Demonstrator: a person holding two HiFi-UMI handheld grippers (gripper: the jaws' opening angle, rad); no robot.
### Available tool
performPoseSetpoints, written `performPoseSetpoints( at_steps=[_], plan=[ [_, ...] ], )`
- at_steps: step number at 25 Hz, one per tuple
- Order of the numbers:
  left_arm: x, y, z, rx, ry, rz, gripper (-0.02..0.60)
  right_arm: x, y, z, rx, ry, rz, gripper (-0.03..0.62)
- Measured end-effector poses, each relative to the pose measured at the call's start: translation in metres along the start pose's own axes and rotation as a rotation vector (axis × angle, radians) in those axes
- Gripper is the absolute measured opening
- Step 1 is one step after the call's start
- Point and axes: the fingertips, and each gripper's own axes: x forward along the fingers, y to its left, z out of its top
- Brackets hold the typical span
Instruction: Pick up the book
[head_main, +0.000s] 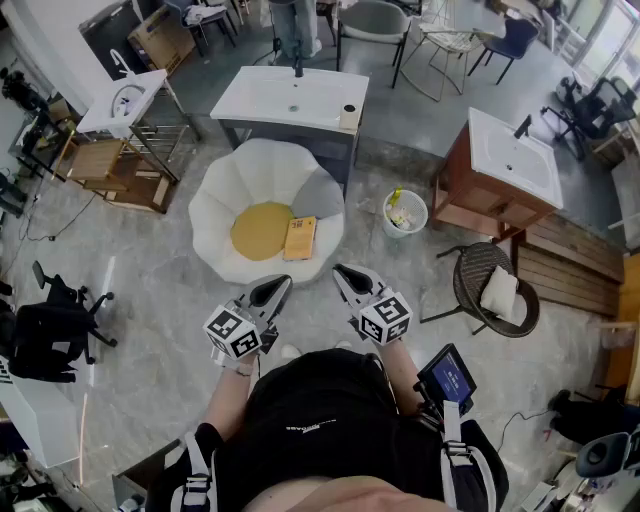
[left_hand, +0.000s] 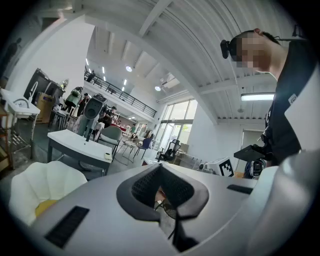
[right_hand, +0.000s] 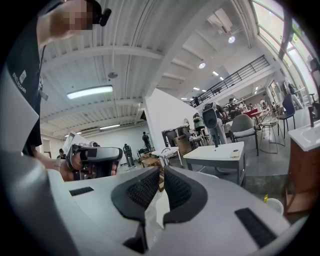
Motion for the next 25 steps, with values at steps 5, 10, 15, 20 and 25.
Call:
performPoseSetpoints(
  at_steps=[5,10,15,20,25],
  plan=[
    [-0.038,0.009,0.005,0.032,-0.019,0.017,0.014,0.013,0.030,-0.003,0.015,-0.007,0.009,0.048],
    [-0.068,0.023,0.009,0.047,-0.015,0.026,0.014,0.034,0.059,-0.007,0.005,0.007,0.011,0.048],
    [-0.093,0.042,0.006,0.034,-0.024,0.044,0.014,0.052,0.081,-0.010,0.011,0.006,0.004,0.048],
    [-0.124,0.065,0.007,0.017,-0.036,0.042,0.014,0.073,0.099,-0.015,0.025,0.021,-0.032,0.048],
    [-0.164,0.101,0.004,-0.039,-0.052,0.044,0.014,0.103,0.120,-0.019,0.081,0.006,-0.066,0.048]
  ],
)
